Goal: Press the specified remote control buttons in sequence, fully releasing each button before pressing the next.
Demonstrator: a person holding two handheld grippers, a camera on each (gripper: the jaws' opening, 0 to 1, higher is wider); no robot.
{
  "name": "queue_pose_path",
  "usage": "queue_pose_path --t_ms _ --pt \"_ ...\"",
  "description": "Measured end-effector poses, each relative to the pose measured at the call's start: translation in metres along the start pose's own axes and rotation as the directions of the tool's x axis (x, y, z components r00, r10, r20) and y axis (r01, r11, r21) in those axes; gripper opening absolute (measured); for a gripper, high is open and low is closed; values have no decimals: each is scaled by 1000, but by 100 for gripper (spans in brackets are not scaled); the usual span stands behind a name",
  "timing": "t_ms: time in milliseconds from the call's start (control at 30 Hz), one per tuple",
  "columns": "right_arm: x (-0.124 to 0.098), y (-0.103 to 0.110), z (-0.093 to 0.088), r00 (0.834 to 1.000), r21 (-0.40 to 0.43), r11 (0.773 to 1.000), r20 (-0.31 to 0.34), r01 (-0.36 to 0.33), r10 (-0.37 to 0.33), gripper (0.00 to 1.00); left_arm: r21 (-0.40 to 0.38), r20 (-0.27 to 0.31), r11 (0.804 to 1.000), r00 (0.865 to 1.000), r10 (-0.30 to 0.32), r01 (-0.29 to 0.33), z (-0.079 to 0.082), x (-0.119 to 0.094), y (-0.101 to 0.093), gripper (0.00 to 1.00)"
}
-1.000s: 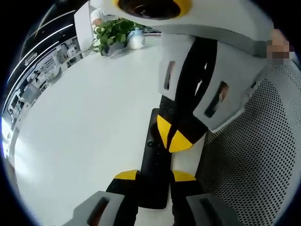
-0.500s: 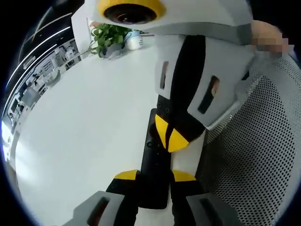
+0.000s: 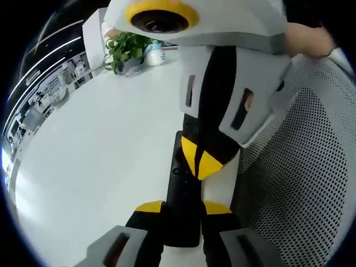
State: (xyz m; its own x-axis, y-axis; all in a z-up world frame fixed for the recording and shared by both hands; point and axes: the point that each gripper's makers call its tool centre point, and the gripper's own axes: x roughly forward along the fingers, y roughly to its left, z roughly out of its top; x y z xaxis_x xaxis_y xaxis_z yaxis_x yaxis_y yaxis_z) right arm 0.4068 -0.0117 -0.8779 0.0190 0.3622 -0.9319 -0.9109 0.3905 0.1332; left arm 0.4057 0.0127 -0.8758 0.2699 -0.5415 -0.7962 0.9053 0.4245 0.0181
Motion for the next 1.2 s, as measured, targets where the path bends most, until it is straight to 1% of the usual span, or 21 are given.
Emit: queue_pose_path --t_ms 133,200,300,433,567,667,800,933,1200 --pt "0 -2 1 1000 24 1000 11 -13 13 0 0 -12 1000 1000 -15 15 -4 -2 1 25" --pt "0 0 1 1000 29 999 16 -17 16 0 15 -23 1000 1000 -18 19 -7 -4 0 25" --pt "0 0 1 1000 29 999 19 -18 18 0 8 -24 1000 1000 -19 20 -8 -6 1 25" --pt "-1 0 0 999 70 997 22 -34 33 0 0 -13 1000 1000 -23 23 -8 -5 1 25" --pt "0 -1 1 997 161 984 36 -75 70 0 1 -15 1000 1000 -21 21 -8 -5 0 25" --pt "-1 3 -5 994 214 971 26 -105 102 0 4 -13 1000 1000 -22 22 -8 -5 -1 25" --pt "-5 6 -5 995 219 970 26 -104 100 0 6 -13 1000 1000 -22 23 -8 -4 -2 25" --pt "-5 0 -3 997 181 981 28 -69 65 0 10 -12 1000 1000 -25 25 -7 -4 -3 25" --pt "-7 2 10 995 147 986 76 -78 67 0 19 -13 1000 1000 -22 23 -6 -4 -4 25"
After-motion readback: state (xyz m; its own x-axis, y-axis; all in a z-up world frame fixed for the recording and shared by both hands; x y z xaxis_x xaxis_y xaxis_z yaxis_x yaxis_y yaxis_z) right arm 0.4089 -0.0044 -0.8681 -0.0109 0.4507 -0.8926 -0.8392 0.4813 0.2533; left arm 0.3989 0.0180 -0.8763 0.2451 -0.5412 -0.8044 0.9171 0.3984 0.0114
